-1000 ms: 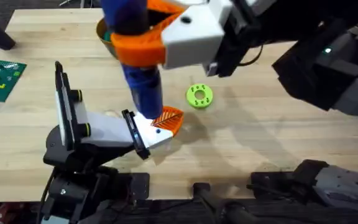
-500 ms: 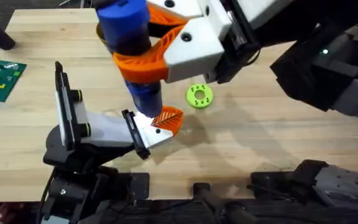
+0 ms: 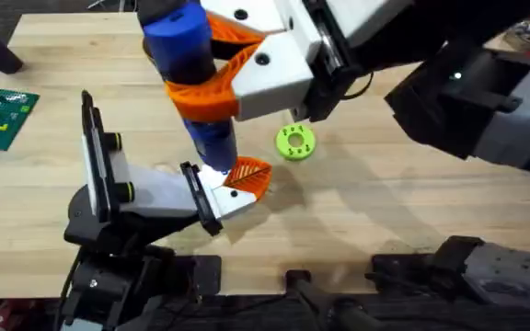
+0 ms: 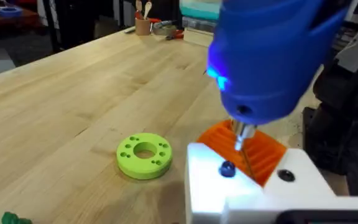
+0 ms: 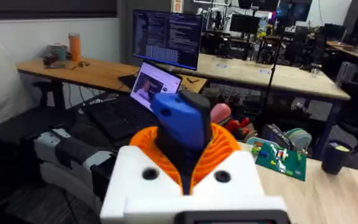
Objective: Pick up the gripper from the table and insert it into the empty holder that is missing its gripper. Then pick up a screw, insert it into the mounting hole, and use the screwdriver to tighten it. Finally, clean up the table by picking up the vegetable and placing it into the bucket.
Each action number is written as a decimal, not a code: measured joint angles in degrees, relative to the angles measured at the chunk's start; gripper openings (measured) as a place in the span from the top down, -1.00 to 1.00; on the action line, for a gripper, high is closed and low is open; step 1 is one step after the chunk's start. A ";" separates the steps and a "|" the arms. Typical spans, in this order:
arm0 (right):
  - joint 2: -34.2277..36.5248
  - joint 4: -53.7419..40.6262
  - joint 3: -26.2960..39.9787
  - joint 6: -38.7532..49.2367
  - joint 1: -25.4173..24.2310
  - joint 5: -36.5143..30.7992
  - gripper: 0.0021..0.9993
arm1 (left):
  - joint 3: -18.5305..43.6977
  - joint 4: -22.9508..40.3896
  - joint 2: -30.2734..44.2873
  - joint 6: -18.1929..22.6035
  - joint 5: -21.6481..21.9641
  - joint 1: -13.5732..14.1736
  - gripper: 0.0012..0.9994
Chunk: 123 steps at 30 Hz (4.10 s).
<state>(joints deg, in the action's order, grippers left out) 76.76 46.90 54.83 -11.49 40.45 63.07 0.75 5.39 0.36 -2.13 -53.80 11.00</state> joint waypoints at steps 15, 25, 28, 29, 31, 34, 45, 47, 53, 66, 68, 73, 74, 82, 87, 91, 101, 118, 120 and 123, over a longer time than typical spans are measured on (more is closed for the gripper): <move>0.08 10.91 -2.30 -4.46 -0.50 -0.02 0.91 | 0.00 0.00 0.00 0.01 0.00 0.00 0.98; 0.12 7.81 -3.04 -7.19 -2.25 -0.04 0.91 | 0.02 0.00 0.00 0.01 0.00 0.00 0.98; 0.14 8.40 -3.06 -7.43 -2.25 -0.04 0.91 | 0.00 0.00 0.00 0.00 0.01 0.00 0.98; 0.14 8.75 -3.05 -7.53 -2.25 -0.04 0.91 | 0.00 0.00 0.00 0.01 0.00 0.00 0.98; 0.13 9.31 -3.05 -7.64 -2.25 -0.04 0.91 | 0.00 0.00 0.00 0.01 0.00 0.00 0.98; 0.13 9.19 -3.05 -7.81 -2.24 -0.04 0.91 | 0.00 0.00 0.00 0.02 0.01 0.00 0.98; 0.17 9.22 -3.06 -7.82 -1.97 -0.47 0.91 | 0.00 0.00 0.00 0.02 0.00 0.00 0.98; 0.45 9.27 -3.06 -7.80 -1.37 -0.98 0.91 | 0.00 0.00 0.00 0.01 0.00 0.00 0.98; 1.92 9.13 -3.06 -7.73 -0.44 -1.77 0.91 | 0.00 0.00 0.00 0.00 0.02 0.00 0.98; 2.00 9.16 -3.06 -6.25 -0.48 -2.16 0.91 | 0.01 0.00 0.00 0.02 0.02 0.00 0.98; 1.98 9.15 -3.06 -6.03 -0.48 -2.17 0.91 | 0.00 0.00 0.00 0.02 0.02 0.00 0.98; 1.98 9.04 -3.06 -5.44 -0.48 -2.19 0.91 | 0.00 0.00 0.00 0.02 0.02 0.00 0.98; 1.98 8.96 -3.06 -5.36 -0.48 -2.18 0.91 | 0.00 0.00 0.00 0.02 0.02 0.00 0.98; 2.00 8.82 -3.06 -5.20 -0.48 -2.16 0.91 | 0.00 0.00 0.00 0.00 0.02 0.00 0.98; 1.98 8.62 -3.06 -5.20 -0.48 -2.17 0.91 | 0.00 0.00 0.00 0.02 0.02 0.00 0.98; 1.98 6.86 -3.06 -5.18 -0.48 -2.19 0.91 | 0.00 0.02 0.00 0.00 0.02 0.00 0.98; 2.00 6.66 -3.06 -5.16 -0.48 -2.21 0.91 | 0.00 0.00 0.00 0.02 0.02 0.00 0.98; 2.00 6.52 -3.06 -4.68 -0.48 -2.23 0.91 | 0.00 0.00 0.00 0.00 0.02 0.00 0.98; 1.98 6.50 -3.06 -4.57 -0.48 -2.25 0.91 | 0.00 0.00 0.00 0.02 0.02 0.00 0.98; 2.00 6.44 -3.06 -4.31 -0.48 -2.40 0.91 | 0.00 0.00 0.00 0.00 0.02 0.00 0.98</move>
<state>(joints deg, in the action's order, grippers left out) 78.76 53.34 51.77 -15.79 39.97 60.66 0.75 5.39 0.36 -2.13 -53.78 11.00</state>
